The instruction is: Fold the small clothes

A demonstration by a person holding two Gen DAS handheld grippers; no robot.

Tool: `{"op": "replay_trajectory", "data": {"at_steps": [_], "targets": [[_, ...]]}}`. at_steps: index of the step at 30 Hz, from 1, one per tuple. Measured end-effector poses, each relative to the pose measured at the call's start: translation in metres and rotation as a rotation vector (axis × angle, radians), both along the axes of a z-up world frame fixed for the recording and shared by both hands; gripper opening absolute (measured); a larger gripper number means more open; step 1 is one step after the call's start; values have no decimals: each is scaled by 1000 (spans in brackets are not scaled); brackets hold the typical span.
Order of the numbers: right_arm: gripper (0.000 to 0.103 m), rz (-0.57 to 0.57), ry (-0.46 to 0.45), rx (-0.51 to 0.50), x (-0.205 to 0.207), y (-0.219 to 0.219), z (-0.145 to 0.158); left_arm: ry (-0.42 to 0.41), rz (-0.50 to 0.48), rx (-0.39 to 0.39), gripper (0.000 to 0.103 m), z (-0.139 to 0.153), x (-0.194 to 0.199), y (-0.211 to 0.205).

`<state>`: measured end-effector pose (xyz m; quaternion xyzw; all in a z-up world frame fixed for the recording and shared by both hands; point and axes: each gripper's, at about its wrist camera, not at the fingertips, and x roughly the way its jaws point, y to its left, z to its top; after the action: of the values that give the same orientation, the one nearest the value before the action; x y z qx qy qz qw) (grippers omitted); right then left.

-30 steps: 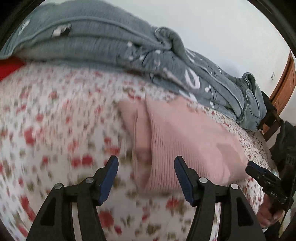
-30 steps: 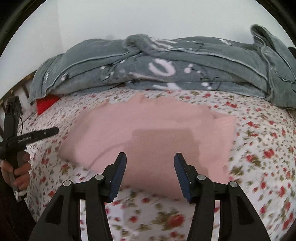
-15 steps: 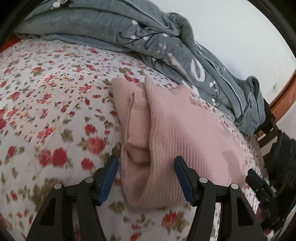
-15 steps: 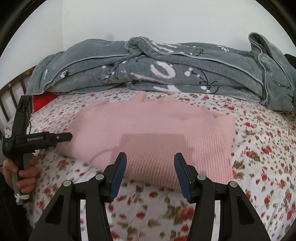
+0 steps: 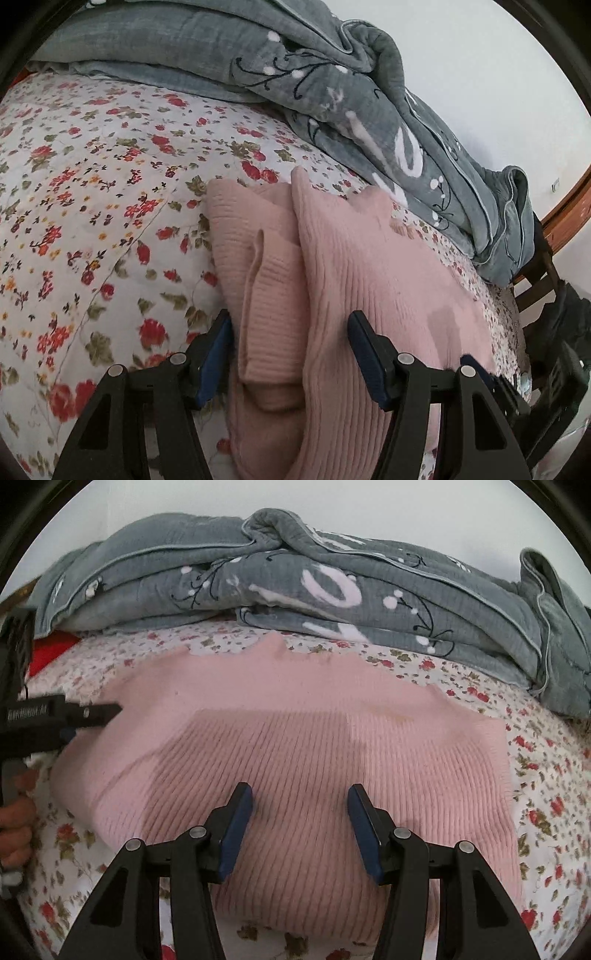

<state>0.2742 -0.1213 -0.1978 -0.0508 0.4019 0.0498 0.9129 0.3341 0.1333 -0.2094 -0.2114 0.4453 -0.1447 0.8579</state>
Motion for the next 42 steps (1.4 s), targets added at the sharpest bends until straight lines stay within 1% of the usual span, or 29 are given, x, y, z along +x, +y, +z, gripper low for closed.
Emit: {"op": "replay_trajectory", "data": {"at_steps": [3, 6, 12, 15, 17, 18, 19, 21, 23, 24, 26, 28, 31, 33, 35, 36, 39, 41, 42], "targets": [[53, 5, 20, -22, -14, 3, -2, 1, 2, 19, 60, 0, 1, -3], [53, 7, 15, -25, -35, 3, -2, -5, 0, 36, 59, 1, -2, -6], [53, 31, 19, 3, -62, -3, 6, -6, 2, 29, 59, 0, -7, -9], [53, 56, 13, 57, -79, -16, 14, -6, 10, 40, 59, 1, -6, -10], [53, 52, 5, 109, -90, -31, 21, 6, 23, 32, 52, 1, -5, -9], [53, 46, -1, 135, -96, -42, 25, 15, 41, 27, 39, 2, -3, -7], [53, 39, -5, 147, -99, -48, 27, 19, 53, 13, 30, 3, -3, -5], [53, 10, -19, 165, -107, -67, 32, 17, 68, -24, 22, 10, -4, -1], [53, -30, -25, 171, -112, -89, 35, 0, 73, -16, 21, 22, -7, -4], [53, -47, -24, 179, -114, -99, 36, -12, 73, 2, 21, 32, -8, -8], [53, -80, -21, 207, -119, -120, 36, -31, 75, 13, 21, 50, -12, -17], [53, -119, -24, 220, -123, -141, 38, -47, 70, 32, 20, 70, -15, -33], [53, -180, -58, 246, -133, -172, 45, -75, 57, 101, 20, 99, -21, -66], [53, -205, -74, 265, -140, -191, 50, -92, 35, 125, 20, 118, -25, -95], [53, -232, -92, 275, -148, -210, 53, -102, 12, 143, 20, 131, -28, -122], [53, -242, -98, 281, -151, -218, 55, -106, -1, 166, 20, 137, -30, -144], [53, -279, -108, 307, -162, -242, 57, -115, -39, 220, 20, 140, -32, -196], [53, -307, -108, 327, -170, -258, 56, -112, -70, 232, 20, 132, -34, -226], [53, -316, -104, 335, -175, -265, 54, -101, -92, 238, 20, 124, -34, -244]]}}
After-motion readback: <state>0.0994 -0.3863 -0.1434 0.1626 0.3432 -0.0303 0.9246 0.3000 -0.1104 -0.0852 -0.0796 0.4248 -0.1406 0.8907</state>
